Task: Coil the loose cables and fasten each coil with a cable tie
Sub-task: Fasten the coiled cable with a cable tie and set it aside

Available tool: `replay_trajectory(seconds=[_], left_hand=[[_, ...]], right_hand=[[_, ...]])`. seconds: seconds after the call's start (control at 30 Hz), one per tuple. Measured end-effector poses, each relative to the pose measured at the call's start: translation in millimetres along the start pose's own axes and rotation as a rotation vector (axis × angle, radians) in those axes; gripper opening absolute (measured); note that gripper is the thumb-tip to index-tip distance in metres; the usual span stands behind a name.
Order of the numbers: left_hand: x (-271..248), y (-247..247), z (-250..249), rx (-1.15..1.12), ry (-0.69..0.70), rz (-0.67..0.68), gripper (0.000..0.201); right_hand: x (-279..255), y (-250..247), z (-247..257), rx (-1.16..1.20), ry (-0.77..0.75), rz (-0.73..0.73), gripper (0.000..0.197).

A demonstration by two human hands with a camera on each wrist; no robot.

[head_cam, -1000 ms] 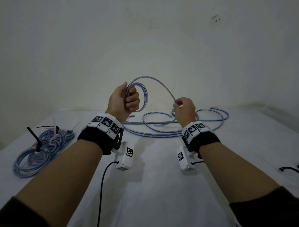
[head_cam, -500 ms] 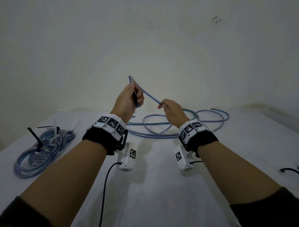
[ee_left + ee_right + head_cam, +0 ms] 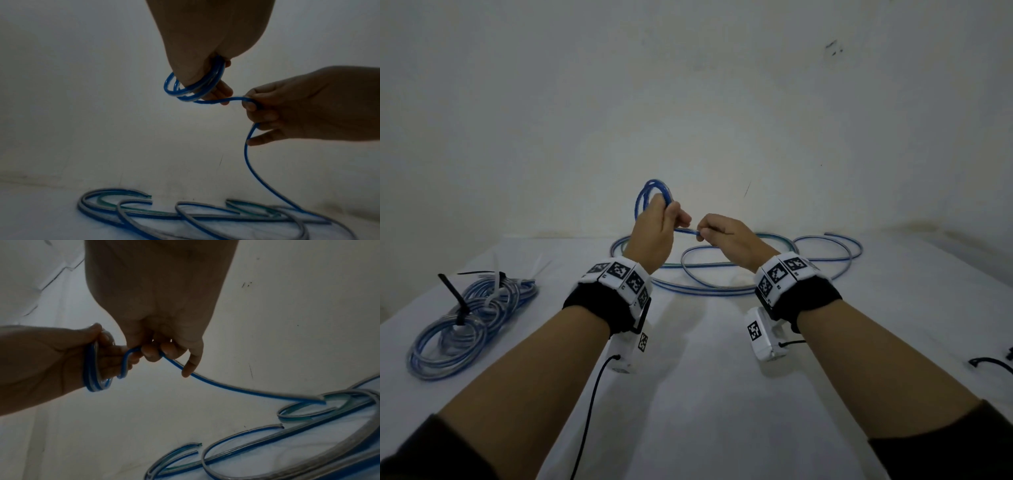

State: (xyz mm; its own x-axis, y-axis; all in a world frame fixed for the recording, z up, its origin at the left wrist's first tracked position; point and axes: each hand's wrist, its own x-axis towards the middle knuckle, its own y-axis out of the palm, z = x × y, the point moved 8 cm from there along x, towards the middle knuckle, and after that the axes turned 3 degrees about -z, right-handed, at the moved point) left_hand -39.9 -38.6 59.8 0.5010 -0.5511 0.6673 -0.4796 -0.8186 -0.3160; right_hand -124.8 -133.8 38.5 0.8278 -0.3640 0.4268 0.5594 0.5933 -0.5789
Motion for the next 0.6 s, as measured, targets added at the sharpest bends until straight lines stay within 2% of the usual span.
replay_trajectory(seconds=[0.13,0.23,0.33,0.47,0.6], left_hand=[[-3,9,-2,0.255,0.05,0.123,0.027],[-4,13,2,0.37,0.037,0.18,0.03],[-7,14,6,0.488,-0.007,0.209,0.034],[-11,14,18,0.539,-0.086,0.283,0.034],[-16,20,14,0.514,-0.102,0.369,0.04]], right_hand=[[-3,0,1,-0.116,-0.066,-0.024,0.004],[-5,2,3,-0.192,-0.144,-0.06,0.016],[-6,-4,4,-0.293,-0.202,-0.144,0.009],[-8,-10,-5,-0.384,-0.221,-0.203,0.012],[-8,-4,0,-0.408,-0.277,-0.118,0.021]])
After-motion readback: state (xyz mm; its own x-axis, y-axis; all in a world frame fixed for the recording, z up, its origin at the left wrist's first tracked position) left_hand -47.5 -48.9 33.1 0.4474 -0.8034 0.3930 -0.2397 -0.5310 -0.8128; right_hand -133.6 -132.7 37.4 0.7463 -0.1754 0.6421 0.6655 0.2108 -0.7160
